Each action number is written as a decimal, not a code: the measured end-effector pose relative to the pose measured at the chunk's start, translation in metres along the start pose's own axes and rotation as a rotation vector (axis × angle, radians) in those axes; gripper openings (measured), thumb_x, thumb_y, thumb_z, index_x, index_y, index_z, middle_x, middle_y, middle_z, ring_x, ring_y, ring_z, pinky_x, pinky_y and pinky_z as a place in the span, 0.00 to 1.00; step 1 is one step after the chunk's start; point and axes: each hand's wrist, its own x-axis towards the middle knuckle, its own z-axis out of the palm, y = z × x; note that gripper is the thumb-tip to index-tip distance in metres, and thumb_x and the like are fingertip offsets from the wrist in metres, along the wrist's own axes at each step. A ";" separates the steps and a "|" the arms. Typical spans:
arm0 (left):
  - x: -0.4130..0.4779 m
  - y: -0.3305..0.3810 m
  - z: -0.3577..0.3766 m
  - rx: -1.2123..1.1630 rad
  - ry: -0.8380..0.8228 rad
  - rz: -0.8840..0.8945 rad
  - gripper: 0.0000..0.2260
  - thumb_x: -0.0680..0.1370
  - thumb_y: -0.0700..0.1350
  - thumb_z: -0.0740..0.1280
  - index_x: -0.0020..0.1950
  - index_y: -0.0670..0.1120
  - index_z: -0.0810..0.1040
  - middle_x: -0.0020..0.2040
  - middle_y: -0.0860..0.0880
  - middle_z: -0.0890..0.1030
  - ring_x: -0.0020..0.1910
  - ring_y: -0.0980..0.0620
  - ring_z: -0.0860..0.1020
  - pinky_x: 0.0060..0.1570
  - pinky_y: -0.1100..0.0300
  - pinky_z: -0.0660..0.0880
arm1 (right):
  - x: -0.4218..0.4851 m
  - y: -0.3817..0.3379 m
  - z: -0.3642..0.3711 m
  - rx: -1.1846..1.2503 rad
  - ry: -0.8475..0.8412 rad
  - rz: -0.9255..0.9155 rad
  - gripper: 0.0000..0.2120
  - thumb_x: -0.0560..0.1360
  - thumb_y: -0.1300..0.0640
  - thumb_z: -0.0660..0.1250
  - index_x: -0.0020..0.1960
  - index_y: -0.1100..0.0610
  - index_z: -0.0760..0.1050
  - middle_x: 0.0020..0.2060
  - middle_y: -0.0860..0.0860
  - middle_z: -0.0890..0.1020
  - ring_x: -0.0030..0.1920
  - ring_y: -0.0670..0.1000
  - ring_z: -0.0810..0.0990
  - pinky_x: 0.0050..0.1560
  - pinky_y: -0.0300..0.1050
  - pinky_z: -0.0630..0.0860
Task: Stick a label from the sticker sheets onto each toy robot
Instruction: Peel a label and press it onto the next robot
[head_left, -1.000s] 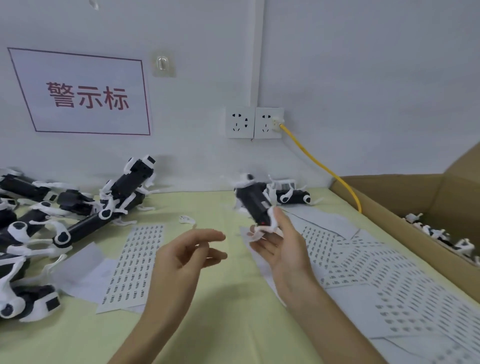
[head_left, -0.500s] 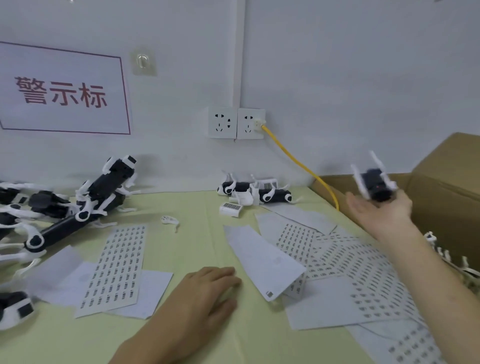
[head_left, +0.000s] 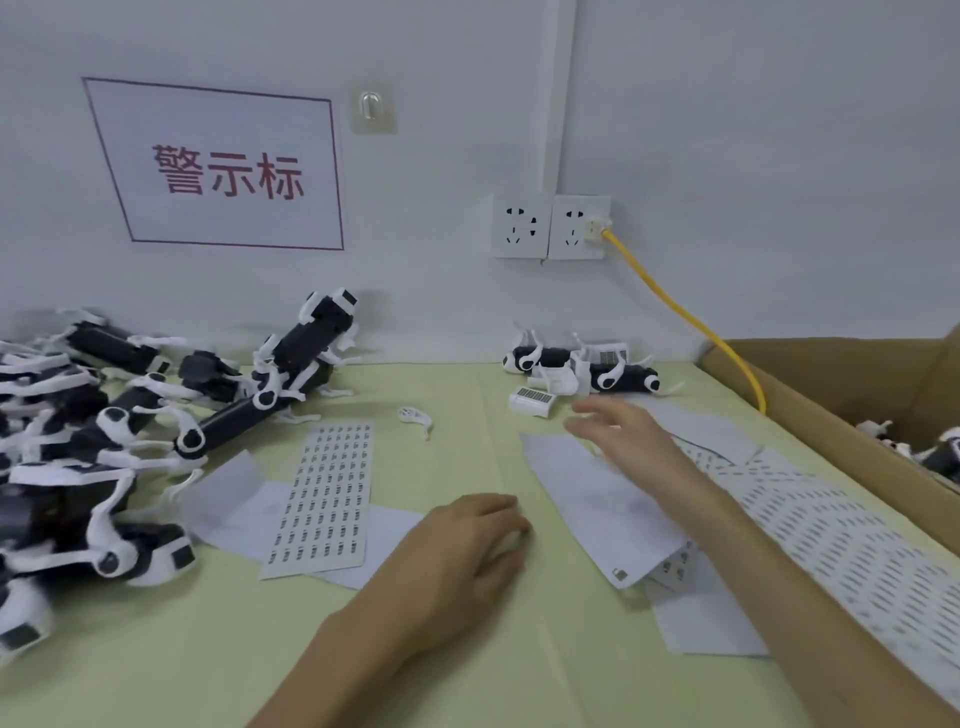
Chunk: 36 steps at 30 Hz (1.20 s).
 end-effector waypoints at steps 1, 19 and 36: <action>0.000 -0.006 -0.004 0.013 0.037 -0.029 0.17 0.85 0.50 0.62 0.73 0.52 0.76 0.78 0.53 0.70 0.77 0.55 0.67 0.73 0.62 0.62 | 0.000 0.001 0.011 -0.194 -0.060 -0.005 0.17 0.76 0.43 0.72 0.62 0.43 0.75 0.64 0.47 0.76 0.61 0.47 0.77 0.59 0.48 0.73; 0.033 -0.074 -0.081 -0.128 0.870 -0.663 0.33 0.76 0.40 0.74 0.78 0.41 0.64 0.72 0.44 0.72 0.69 0.42 0.72 0.69 0.43 0.71 | -0.028 0.009 0.057 -0.465 0.104 -0.356 0.05 0.78 0.54 0.66 0.45 0.49 0.80 0.42 0.43 0.83 0.45 0.48 0.81 0.48 0.47 0.77; 0.094 -0.143 -0.121 -0.289 1.017 -0.674 0.09 0.76 0.49 0.75 0.50 0.47 0.78 0.42 0.50 0.81 0.48 0.40 0.81 0.56 0.47 0.76 | -0.018 0.012 0.056 -0.573 0.106 -0.425 0.08 0.80 0.50 0.63 0.53 0.47 0.81 0.45 0.44 0.84 0.44 0.48 0.81 0.46 0.46 0.77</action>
